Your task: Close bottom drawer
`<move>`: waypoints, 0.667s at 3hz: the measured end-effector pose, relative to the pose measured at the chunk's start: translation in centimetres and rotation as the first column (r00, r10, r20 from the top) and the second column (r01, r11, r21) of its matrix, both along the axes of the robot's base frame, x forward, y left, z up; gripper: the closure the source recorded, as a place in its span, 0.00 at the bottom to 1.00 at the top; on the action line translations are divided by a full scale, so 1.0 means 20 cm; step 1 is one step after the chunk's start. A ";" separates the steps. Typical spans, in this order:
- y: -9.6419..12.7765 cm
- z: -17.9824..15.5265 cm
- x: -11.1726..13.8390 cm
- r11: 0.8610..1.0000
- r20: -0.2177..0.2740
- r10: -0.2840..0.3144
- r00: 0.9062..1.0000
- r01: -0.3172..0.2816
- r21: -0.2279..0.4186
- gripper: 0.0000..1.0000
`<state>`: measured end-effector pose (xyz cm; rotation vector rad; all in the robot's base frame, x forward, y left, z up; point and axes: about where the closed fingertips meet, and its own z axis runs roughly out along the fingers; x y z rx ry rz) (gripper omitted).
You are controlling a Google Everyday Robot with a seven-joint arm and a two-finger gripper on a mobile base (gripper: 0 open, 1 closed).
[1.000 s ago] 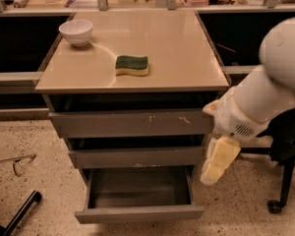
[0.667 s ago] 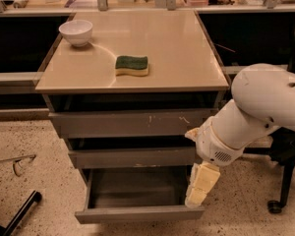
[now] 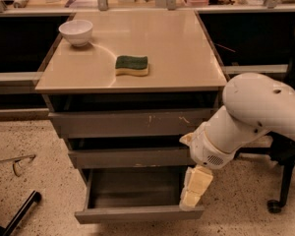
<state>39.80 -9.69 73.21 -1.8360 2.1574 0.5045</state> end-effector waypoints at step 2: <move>0.23 -0.80 -0.03 0.999 -0.125 0.050 0.991 -0.047 0.028 0.00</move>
Offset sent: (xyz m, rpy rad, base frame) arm -0.0127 0.0667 -0.2457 0.0228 0.1870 0.0728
